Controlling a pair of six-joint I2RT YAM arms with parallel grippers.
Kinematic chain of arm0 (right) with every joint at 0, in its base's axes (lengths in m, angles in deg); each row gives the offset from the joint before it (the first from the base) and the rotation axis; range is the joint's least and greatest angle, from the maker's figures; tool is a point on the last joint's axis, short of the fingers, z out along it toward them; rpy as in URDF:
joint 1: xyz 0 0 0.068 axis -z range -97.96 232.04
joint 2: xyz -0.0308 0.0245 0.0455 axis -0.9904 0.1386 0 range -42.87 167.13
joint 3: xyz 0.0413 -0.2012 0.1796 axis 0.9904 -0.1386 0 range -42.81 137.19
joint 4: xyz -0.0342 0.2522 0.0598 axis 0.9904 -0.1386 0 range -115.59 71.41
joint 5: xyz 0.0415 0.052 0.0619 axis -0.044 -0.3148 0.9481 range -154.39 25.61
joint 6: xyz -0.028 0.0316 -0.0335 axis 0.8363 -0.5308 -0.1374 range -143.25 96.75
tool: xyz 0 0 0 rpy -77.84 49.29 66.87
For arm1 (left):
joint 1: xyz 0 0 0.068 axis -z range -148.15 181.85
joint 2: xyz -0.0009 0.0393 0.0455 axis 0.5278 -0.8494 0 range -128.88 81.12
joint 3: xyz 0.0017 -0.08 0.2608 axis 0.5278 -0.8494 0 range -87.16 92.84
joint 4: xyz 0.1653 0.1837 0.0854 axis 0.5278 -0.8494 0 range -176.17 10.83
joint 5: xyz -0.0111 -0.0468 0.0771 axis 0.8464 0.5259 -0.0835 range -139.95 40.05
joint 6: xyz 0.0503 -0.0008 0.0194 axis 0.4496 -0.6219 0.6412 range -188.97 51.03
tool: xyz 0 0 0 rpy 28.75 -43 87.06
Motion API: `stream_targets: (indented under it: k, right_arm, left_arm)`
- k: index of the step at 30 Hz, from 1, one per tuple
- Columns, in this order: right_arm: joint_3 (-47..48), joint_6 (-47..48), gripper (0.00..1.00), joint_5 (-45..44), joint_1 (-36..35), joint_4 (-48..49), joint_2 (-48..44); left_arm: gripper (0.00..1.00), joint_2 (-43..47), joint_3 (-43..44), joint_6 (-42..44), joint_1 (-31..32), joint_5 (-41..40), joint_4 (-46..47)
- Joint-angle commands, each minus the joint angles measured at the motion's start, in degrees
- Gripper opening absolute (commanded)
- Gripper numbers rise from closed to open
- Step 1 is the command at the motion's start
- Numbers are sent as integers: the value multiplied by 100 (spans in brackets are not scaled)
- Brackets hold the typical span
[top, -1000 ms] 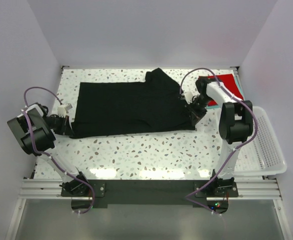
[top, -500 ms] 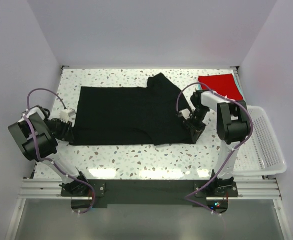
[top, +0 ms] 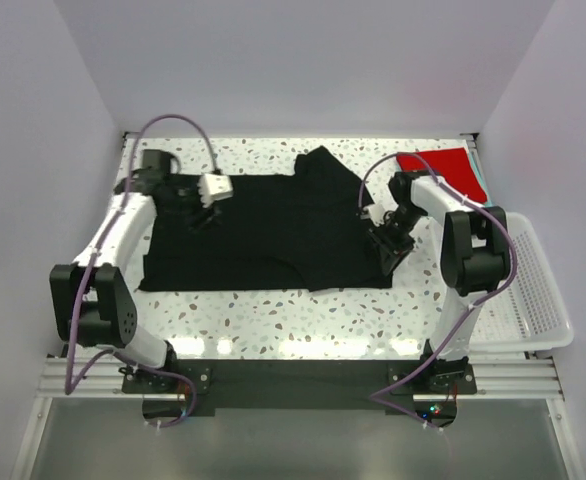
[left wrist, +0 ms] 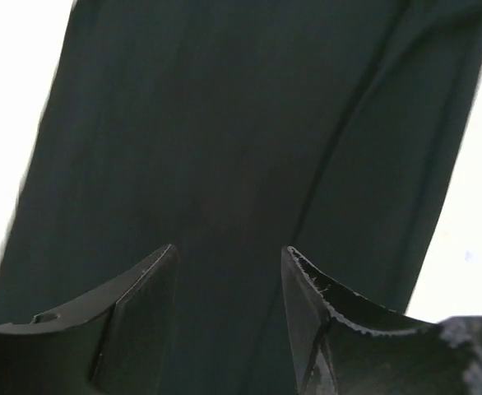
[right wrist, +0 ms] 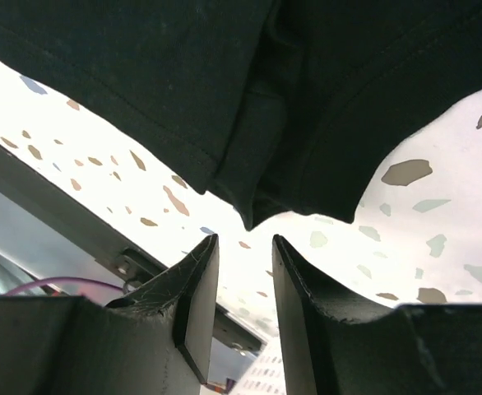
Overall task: Fold and stack the t-shirts
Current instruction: Fold the tshirt
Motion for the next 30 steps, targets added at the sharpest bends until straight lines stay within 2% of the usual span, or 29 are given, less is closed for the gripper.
stream_targets:
  k: [1, 2, 6, 12, 15, 20, 30]
  right_arm:
    - [-59, -278, 37, 348, 168, 299, -166]
    - [-68, -436, 37, 436, 220, 361, -193]
    - [99, -1034, 33, 858, 405, 694, -96]
    - [-252, -1483, 24, 666, 405, 1099, -43]
    - [-402, -1597, 20, 244, 397, 1380, 0]
    - [-429, -1641, 17, -20, 405, 1504, 220]
    - [-543, -1562, 17, -170, 405, 1618, 378]
  left_arm:
    - [59, 6, -15, -1214, 1608, 312, 1503]
    - [59, -213, 29, -1443, 1893, 294, 2019]
    - [58, -1057, 530, -2603, 3263, 22, 2998]
    - [57, -2463, 1558, -3650, 4241, -180, 3518]
    - [57, -3000, 1945, -3949, 4453, -190, 3553]
    - [59, -3518, 2183, -4292, 4559, -40, 3676]
    - [60, -3968, 2341, -4583, 4752, -67, 3817]
